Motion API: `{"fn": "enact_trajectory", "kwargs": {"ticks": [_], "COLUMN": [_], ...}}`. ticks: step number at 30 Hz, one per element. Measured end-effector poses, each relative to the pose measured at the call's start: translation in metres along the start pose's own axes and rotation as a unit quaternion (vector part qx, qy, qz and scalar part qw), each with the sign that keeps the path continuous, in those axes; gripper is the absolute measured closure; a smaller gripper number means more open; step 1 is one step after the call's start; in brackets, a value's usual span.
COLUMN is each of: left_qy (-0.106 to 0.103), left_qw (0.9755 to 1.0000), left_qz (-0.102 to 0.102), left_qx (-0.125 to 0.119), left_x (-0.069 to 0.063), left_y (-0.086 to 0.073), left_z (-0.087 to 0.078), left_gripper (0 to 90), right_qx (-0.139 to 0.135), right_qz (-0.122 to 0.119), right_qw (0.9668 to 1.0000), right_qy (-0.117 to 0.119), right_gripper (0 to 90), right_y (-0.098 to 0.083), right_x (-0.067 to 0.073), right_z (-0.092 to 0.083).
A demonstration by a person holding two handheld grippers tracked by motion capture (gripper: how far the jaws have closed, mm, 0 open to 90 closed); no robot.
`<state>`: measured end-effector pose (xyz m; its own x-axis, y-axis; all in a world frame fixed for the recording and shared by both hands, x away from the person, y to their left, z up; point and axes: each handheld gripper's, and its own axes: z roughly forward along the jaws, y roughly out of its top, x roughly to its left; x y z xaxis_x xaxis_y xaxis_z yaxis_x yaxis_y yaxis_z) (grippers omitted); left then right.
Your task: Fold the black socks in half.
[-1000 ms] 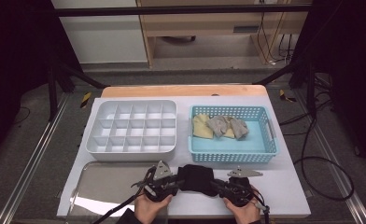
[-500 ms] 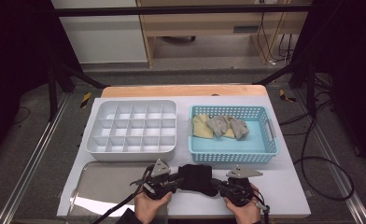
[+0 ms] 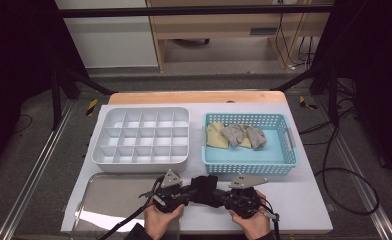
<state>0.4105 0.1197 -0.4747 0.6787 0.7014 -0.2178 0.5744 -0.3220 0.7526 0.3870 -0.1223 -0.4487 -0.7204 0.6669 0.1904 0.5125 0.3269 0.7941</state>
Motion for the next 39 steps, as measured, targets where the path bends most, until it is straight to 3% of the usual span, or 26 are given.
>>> {"fn": "enact_trajectory", "kwargs": {"ticks": [6,10,20,26,31,34,39], "left_qy": [-0.009,0.0,-0.02,-0.018,0.0,0.019,0.038], "left_qw": [0.9999,0.9997,0.9997,0.9996,0.9996,0.9989,0.9969], "left_qz": [0.003,0.017,-0.004,0.005,0.012,0.012,-0.009], "left_qx": [-0.011,-0.016,-0.008,-0.021,-0.025,-0.04,-0.068], "left_x": [0.003,0.002,0.008,0.008,0.012,0.018,0.033], "left_y": [0.002,0.002,0.0,0.002,0.001,0.001,0.003], "left_z": [-0.011,-0.019,-0.005,-0.021,-0.034,-0.045,-0.063], "left_gripper": [70.5,71.5,76.9,68.2,69.8,70.0,68.4], "right_qx": [0.012,0.014,0.017,0.025,0.03,0.032,0.029], "right_qz": [-0.017,-0.02,-0.029,-0.034,-0.04,-0.042,-0.047], "right_qw": [0.9997,0.9997,0.9991,0.9987,0.9984,0.9983,0.9981], "right_qy": [0.01,0.01,0.026,0.028,0.026,0.026,0.026], "right_gripper": [86.6,86.7,86.6,86.4,86.3,86.1,85.0], "right_y": [0.009,0.009,0.015,0.018,0.019,0.022,0.024], "right_x": [0.008,0.007,0.01,0.012,0.013,0.014,0.017], "right_z": [0.011,0.012,0.022,0.029,0.028,0.03,0.039]}}
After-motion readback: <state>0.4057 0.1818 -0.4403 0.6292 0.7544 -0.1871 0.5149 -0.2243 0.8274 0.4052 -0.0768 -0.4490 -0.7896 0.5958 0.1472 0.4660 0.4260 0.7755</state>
